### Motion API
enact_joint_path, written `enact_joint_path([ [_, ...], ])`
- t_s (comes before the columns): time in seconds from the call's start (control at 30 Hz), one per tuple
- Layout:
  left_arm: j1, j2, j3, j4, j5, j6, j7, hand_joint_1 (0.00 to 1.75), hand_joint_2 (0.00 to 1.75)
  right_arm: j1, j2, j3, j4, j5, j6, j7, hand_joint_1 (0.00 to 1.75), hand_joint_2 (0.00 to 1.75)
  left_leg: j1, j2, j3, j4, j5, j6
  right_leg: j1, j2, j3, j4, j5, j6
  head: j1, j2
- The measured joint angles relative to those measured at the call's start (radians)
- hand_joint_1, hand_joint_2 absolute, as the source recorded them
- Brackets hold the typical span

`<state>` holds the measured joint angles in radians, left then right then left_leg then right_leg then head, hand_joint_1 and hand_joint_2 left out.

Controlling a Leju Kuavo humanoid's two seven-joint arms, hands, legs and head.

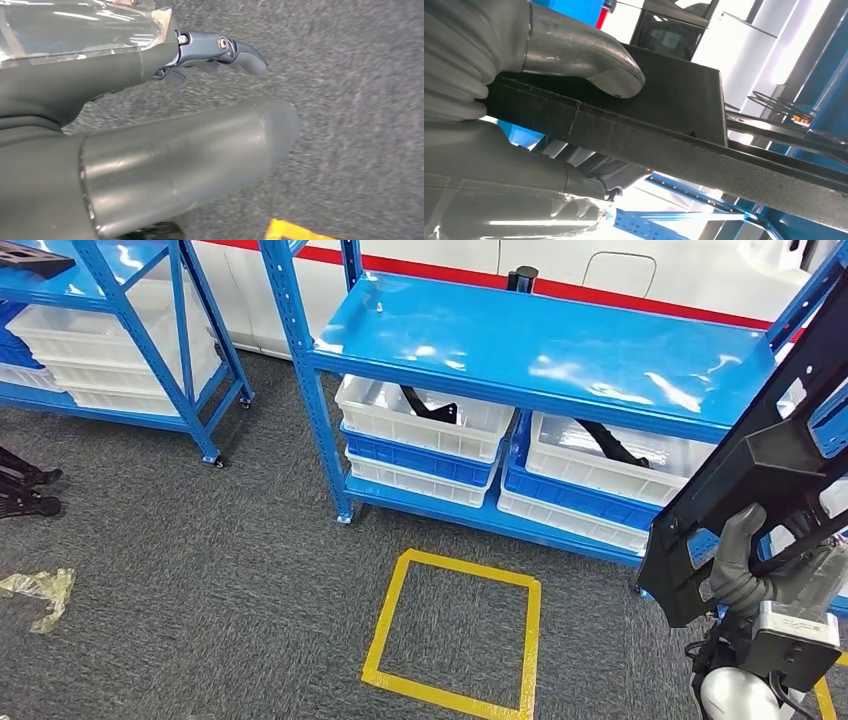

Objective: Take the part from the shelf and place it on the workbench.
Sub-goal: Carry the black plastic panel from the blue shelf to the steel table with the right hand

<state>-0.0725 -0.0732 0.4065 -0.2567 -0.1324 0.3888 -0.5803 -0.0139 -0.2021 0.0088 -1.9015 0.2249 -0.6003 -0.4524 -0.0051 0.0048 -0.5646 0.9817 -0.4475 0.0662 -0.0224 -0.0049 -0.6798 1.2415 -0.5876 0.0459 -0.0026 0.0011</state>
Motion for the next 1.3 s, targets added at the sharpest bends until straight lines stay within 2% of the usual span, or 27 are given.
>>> enact_joint_path([
  [0.03, 0.000, 0.000, 0.000, 0.000, -0.003, 0.001, 0.003, 0.00, 0.00, 0.001, 0.003, 0.000, 0.001, 0.003, 0.000, -0.001, 1.75, 1.75, -0.002, 0.001, -0.017, 0.001, 0.013, 0.001, 0.000, 0.000, 0.000, 0.042, -0.006, 0.007, 0.000, 0.000],
  [0.07, 0.000, 0.000, 0.001, 0.000, -0.005, 0.001, 0.005, 0.00, 0.00, 0.003, 0.006, 0.000, 0.001, 0.004, 0.000, -0.002, 1.75, 1.75, -0.004, 0.002, -0.034, 0.002, 0.026, 0.000, 0.000, 0.001, 0.017, 0.050, 0.008, 0.018, 0.000, 0.000],
  [0.13, -0.001, 0.001, 0.001, 0.000, -0.008, 0.001, 0.006, 0.00, 0.00, 0.008, 0.011, 0.001, 0.002, 0.002, 0.000, -0.004, 1.75, 1.75, -0.005, 0.003, -0.063, 0.006, 0.049, -0.004, 0.001, 0.000, 0.107, -0.048, 0.050, 0.033, 0.000, 0.000],
  [0.2, -0.002, 0.002, 0.001, 0.000, -0.012, 0.001, 0.009, 0.00, 0.00, 0.014, 0.015, 0.002, 0.001, -0.003, 0.000, -0.007, 1.75, 1.75, -0.009, 0.002, -0.081, 0.011, 0.069, -0.013, 0.007, 0.001, 0.219, -0.206, 0.051, 0.026, -0.001, 0.000],
  [0.23, -0.003, 0.003, 0.001, 0.000, -0.013, 0.001, 0.012, 0.00, 0.00, 0.019, 0.017, 0.002, 0.000, -0.004, 0.000, -0.009, 1.75, 1.75, -0.010, 0.002, -0.085, 0.012, 0.079, -0.018, 0.011, 0.001, 0.248, -0.257, 0.041, 0.018, -0.002, 0.000],
  [0.27, -0.003, 0.004, 0.001, 0.000, -0.014, 0.002, 0.016, 0.00, 0.00, 0.025, 0.019, 0.003, -0.001, -0.004, 0.000, -0.011, 1.75, 1.75, -0.011, 0.002, -0.088, 0.011, 0.088, -0.023, 0.016, 0.002, 0.258, -0.281, 0.035, 0.010, -0.003, 0.000],
  [0.33, -0.003, 0.008, 0.001, 0.000, -0.015, 0.002, 0.022, 0.00, 0.00, 0.039, 0.025, 0.004, -0.002, -0.004, 0.000, -0.014, 1.75, 1.75, -0.009, 0.000, -0.096, 0.012, 0.096, -0.035, 0.010, 0.002, 0.242, -0.282, 0.046, -0.007, -0.004, 0.000],
  [0.37, -0.003, 0.009, 0.001, 0.000, -0.017, 0.002, 0.023, 0.00, 0.00, 0.044, 0.029, 0.005, -0.002, -0.004, 0.000, -0.014, 1.75, 1.75, -0.006, -0.003, -0.104, 0.026, 0.074, -0.042, 0.006, 0.000, 0.233, -0.281, 0.057, -0.019, -0.006, 0.000],
  [0.4, -0.003, 0.010, 0.000, 0.000, -0.020, 0.001, 0.023, 0.00, 0.00, 0.048, 0.033, 0.006, -0.003, -0.003, 0.000, -0.014, 1.75, 1.75, -0.003, -0.005, -0.116, 0.058, 0.033, -0.050, 0.000, -0.001, 0.221, -0.282, 0.069, -0.029, -0.008, 0.000],
  [0.47, -0.003, 0.010, 0.000, 0.000, -0.026, 0.000, 0.023, 0.00, 0.00, 0.055, 0.039, 0.007, -0.004, -0.003, 0.000, -0.014, 1.75, 1.75, 0.005, -0.007, -0.146, 0.176, -0.077, -0.065, 0.000, -0.003, 0.198, -0.281, 0.093, -0.042, -0.012, 0.000],
  [0.5, -0.003, 0.010, 0.000, 0.000, -0.028, 0.000, 0.023, 0.00, 0.00, 0.058, 0.041, 0.008, -0.004, -0.004, 0.000, -0.014, 1.75, 1.75, 0.009, -0.007, -0.157, 0.242, -0.111, -0.071, 0.001, -0.003, 0.186, -0.279, 0.104, -0.042, -0.013, 0.000],
  [0.53, -0.003, 0.010, -0.001, 0.000, -0.030, 0.000, 0.024, 0.00, 0.00, 0.062, 0.042, 0.008, -0.004, -0.005, 0.000, -0.015, 1.75, 1.75, 0.013, -0.007, -0.159, 0.290, -0.121, -0.077, 0.001, -0.003, 0.172, -0.276, 0.115, -0.039, -0.013, 0.000],
  [0.57, -0.004, 0.010, -0.002, 0.000, -0.033, 0.000, 0.026, 0.00, 0.00, 0.068, 0.043, 0.008, -0.004, -0.007, 0.000, -0.015, 1.75, 1.75, 0.017, -0.007, -0.144, 0.303, -0.108, -0.081, 0.001, -0.003, 0.156, -0.271, 0.124, -0.036, -0.013, 0.000],
  [0.6, -0.004, 0.010, -0.004, 0.000, -0.035, 0.001, 0.028, 0.00, 0.00, 0.074, 0.043, 0.008, -0.005, -0.009, 0.000, -0.016, 1.75, 1.75, 0.021, -0.007, -0.112, 0.283, -0.083, -0.083, 0.000, -0.003, 0.140, -0.264, 0.131, -0.031, -0.013, 0.000],
  [0.63, -0.005, 0.010, -0.005, 0.000, -0.035, 0.001, 0.029, 0.00, 0.00, 0.080, 0.043, 0.008, -0.005, -0.011, 0.000, -0.017, 1.75, 1.75, 0.025, -0.007, -0.062, 0.227, -0.061, -0.084, -0.002, -0.003, 0.126, -0.256, 0.137, -0.026, -0.013, 0.000],
  [0.67, -0.007, 0.010, -0.007, 0.000, -0.035, 0.002, 0.030, 0.00, 0.00, 0.085, 0.043, 0.007, -0.008, -0.013, 0.000, -0.018, 1.75, 1.75, 0.027, -0.008, -0.007, 0.154, -0.055, -0.084, -0.002, -0.003, 0.113, -0.247, 0.141, -0.021, -0.013, 0.000],
  [0.73, -0.010, 0.009, -0.008, 0.000, -0.035, 0.003, 0.030, 0.00, 0.00, 0.090, 0.043, 0.007, -0.013, -0.015, 0.000, -0.021, 1.75, 1.75, 0.023, -0.013, 0.063, 0.045, -0.067, -0.075, -0.001, -0.003, 0.097, -0.237, 0.153, -0.005, -0.012, 0.000],
  [0.8, -0.010, 0.009, -0.009, 0.000, -0.035, 0.003, 0.031, 0.00, 0.00, 0.093, 0.042, 0.007, -0.017, -0.016, 0.002, -0.023, 1.75, 1.75, 0.015, -0.015, 0.064, 0.020, -0.069, -0.058, -0.001, -0.003, 0.088, -0.240, 0.170, 0.013, -0.011, 0.000],
  [0.87, -0.010, 0.008, -0.009, 0.001, -0.034, 0.003, 0.033, 0.00, 0.00, 0.097, 0.040, 0.007, -0.019, -0.020, 0.010, -0.023, 1.75, 1.75, 0.014, -0.009, 0.048, 0.014, -0.049, -0.035, -0.003, -0.002, 0.074, -0.230, 0.162, 0.021, -0.012, 0.000],
  [0.93, -0.010, 0.007, -0.010, 0.002, -0.034, 0.004, 0.038, 0.00, 0.00, 0.103, 0.035, 0.007, -0.020, -0.026, 0.017, -0.023, 1.75, 1.75, 0.015, -0.004, 0.026, 0.008, -0.024, -0.015, -0.002, 0.000, 0.042, -0.158, 0.094, 0.008, -0.008, 0.000],
  [1.0, -0.007, 0.008, -0.009, 0.005, -0.031, 0.004, 0.042, 0.00, 0.00, 0.110, 0.032, 0.006, -0.021, -0.029, 0.017, -0.023, 1.75, 1.75, 0.012, -0.002, -0.003, 0.009, -0.002, -0.008, 0.000, 0.001, 0.009, -0.028, 0.012, -0.005, -0.006, 0.000],
  [1.03, -0.005, 0.008, -0.009, 0.007, -0.028, 0.002, 0.042, 0.00, 0.00, 0.114, 0.032, 0.006, -0.021, -0.030, 0.016, -0.023, 1.75, 1.75, 0.010, -0.002, -0.018, 0.009, 0.009, -0.008, 0.000, 0.001, 0.004, 0.023, -0.005, -0.002, -0.006, 0.000],
  [1.07, -0.003, 0.007, -0.009, 0.009, -0.025, -0.001, 0.042, 0.00, 0.00, 0.118, 0.031, 0.006, -0.022, -0.030, 0.015, -0.023, 1.75, 1.75, 0.009, -0.001, -0.033, 0.010, 0.020, -0.009, 0.000, 0.001, 0.013, 0.046, -0.002, 0.006, -0.006, 0.000],
  [1.1, 0.000, 0.007, -0.009, 0.012, -0.023, -0.005, 0.041, 0.00, 0.00, 0.122, 0.031, 0.005, -0.023, -0.029, 0.015, -0.023, 1.75, 1.75, 0.008, 0.000, -0.048, 0.010, 0.031, -0.011, 0.000, 0.001, 0.039, 0.031, 0.016, 0.016, -0.006, 0.000],
  [1.17, 0.005, 0.007, -0.009, 0.015, -0.022, -0.010, 0.041, 0.00, 0.00, 0.127, 0.031, 0.004, -0.028, -0.028, 0.014, -0.023, 1.75, 1.75, 0.007, 0.000, -0.073, 0.012, 0.052, -0.018, 0.001, 0.001, 0.135, -0.092, 0.054, 0.029, -0.005, 0.000],
  [1.23, 0.006, 0.007, -0.009, 0.017, -0.022, -0.011, 0.040, 0.00, 0.00, 0.128, 0.030, 0.003, -0.034, -0.028, 0.013, -0.023, 1.75, 1.75, 0.005, 0.000, -0.089, 0.012, 0.073, -0.028, 0.007, 0.002, 0.228, -0.236, 0.051, 0.022, -0.006, 0.000],
  [1.3, 0.007, 0.007, -0.009, 0.018, -0.022, -0.011, 0.040, 0.00, 0.00, 0.132, 0.028, 0.002, -0.040, -0.026, 0.012, -0.024, 1.75, 1.75, 0.003, 0.000, -0.093, 0.009, 0.094, -0.036, 0.015, 0.005, 0.250, -0.287, 0.042, 0.012, -0.008, 0.000],
])
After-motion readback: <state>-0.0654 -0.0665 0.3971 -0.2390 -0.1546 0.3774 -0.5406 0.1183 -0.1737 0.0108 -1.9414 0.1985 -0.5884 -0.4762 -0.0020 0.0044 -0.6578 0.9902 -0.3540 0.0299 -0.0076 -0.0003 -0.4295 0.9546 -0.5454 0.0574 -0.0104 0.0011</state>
